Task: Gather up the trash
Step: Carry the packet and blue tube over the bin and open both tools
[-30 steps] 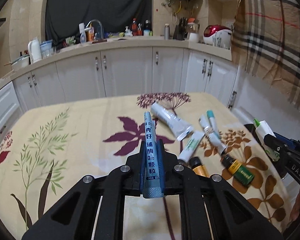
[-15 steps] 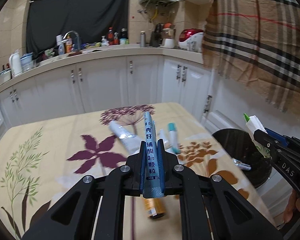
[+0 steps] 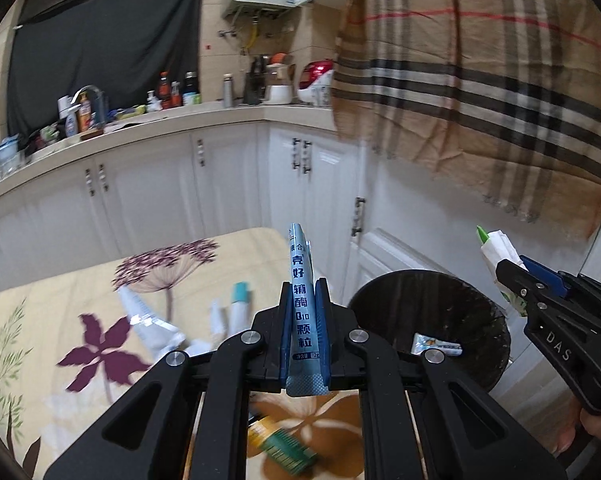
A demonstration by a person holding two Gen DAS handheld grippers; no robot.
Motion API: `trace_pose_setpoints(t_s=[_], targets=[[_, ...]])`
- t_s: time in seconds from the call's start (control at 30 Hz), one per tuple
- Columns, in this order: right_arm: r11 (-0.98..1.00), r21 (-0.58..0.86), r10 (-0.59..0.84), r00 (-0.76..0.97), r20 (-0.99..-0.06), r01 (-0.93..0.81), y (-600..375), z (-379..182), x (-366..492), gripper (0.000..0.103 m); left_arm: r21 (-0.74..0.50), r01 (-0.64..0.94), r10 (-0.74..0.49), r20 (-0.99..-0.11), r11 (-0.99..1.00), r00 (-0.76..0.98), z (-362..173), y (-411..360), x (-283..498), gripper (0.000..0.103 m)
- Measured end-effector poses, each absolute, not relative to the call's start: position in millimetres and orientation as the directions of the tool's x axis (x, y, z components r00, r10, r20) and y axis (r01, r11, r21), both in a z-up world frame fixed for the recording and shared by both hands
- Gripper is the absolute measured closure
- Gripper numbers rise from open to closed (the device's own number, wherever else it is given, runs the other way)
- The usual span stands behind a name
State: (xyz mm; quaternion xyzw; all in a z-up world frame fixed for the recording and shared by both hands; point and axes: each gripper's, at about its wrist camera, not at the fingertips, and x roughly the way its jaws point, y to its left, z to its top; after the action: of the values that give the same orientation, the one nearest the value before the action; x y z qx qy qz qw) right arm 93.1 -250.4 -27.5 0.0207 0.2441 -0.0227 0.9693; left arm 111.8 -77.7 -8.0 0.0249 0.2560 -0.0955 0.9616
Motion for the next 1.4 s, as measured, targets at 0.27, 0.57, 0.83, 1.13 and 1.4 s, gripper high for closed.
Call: trace_pose_setpoints(t_s=[0.27,0.57,0.83,1.13,1.4], targets=[[0.992,0.023,-0.096,0.872,-0.480,0.122,-276,-38,109,0.081,0.014,0.256,-0.212,-0.514,0.967,0.831,-16,-119,138,0.091],[0.987,0.023,-0.127,0.860,-0.494,0.158,-291,-52,122,0.081,0.035,0.288,-0.225,-0.537,0.957,0.813,-30,-149,160,0.091],[0.982,0.033,-0.142,0.852,-0.503,0.183,-303,-60,131,0.081,0.048,0.306,-0.230,-0.556,0.951,0.799,-38,-168,173,0.090],[0.979,0.037,-0.152,0.846,-0.511,0.198,-310,-66,139,0.080,0.056,0.318,-0.230,-0.573,0.946,0.787,-44,-179,181,0.090],[0.975,0.039,-0.170,0.845,-0.507,0.220,-312,-69,141,0.058,0.032,0.305,-0.231,-0.579,0.952,0.782,-46,-176,182,0.051]])
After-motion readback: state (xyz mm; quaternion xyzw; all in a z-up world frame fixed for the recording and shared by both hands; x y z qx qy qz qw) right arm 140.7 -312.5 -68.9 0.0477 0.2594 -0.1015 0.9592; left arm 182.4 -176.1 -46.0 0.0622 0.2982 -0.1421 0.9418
